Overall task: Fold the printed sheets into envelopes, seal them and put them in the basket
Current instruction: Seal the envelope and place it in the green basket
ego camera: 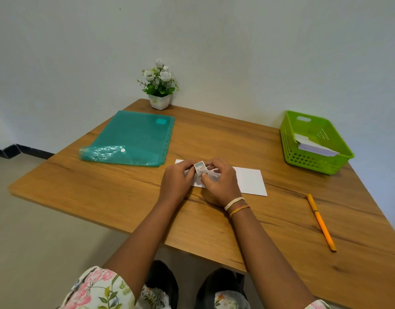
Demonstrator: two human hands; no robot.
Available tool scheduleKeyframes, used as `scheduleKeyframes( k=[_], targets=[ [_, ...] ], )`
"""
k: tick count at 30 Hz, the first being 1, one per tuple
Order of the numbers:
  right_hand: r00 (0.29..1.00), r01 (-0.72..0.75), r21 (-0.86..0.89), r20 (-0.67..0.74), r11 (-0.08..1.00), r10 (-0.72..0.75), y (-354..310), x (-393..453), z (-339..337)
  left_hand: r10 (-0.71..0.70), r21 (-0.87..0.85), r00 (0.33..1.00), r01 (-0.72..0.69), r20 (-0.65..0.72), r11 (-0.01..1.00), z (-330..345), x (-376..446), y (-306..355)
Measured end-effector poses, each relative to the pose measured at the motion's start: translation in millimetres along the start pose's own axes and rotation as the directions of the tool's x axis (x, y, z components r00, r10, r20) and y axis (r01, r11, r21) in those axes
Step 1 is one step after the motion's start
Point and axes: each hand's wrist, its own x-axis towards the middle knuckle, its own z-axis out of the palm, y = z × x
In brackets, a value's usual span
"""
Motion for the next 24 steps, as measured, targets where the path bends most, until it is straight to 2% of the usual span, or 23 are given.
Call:
scheduleKeyframes(
  k=[4, 11, 17, 21, 24],
  targets=[
    [0.994, 0.113, 0.002, -0.014, 0.994, -0.113, -5.8, -1.9, -4.6, 0.042, 0.096, 0.999, -0.039, -0.029, 0.995, 0.9, -1.8, 3.1],
    [0.975, 0.216, -0.076, -0.027, 0.973, -0.219, -8.9, -4.1, -4.1, 0.034, 0.109, 0.996, -0.025, -0.084, 0.994, -0.1, -1.7, 5.3],
    [0.976, 0.195, -0.080, -0.080, 0.978, -0.201, -8.2, -3.7, -2.7, 0.018, 0.130, 0.997, -0.009, -0.073, 0.991, 1.2, -1.5, 3.9],
    [0.981, 0.174, -0.086, -0.077, 0.981, -0.181, -6.3, -2.3, -3.2, 0.042, 0.149, 0.998, -0.035, -0.044, 0.988, 2.2, -0.4, 3.8],
    [0.981, 0.176, -0.073, -0.075, 0.982, -0.181, -8.8, -2.6, -3.0, 0.008, 0.145, 0.998, 0.000, -0.056, 0.989, 3.1, 0.6, 1.8]
  ],
)
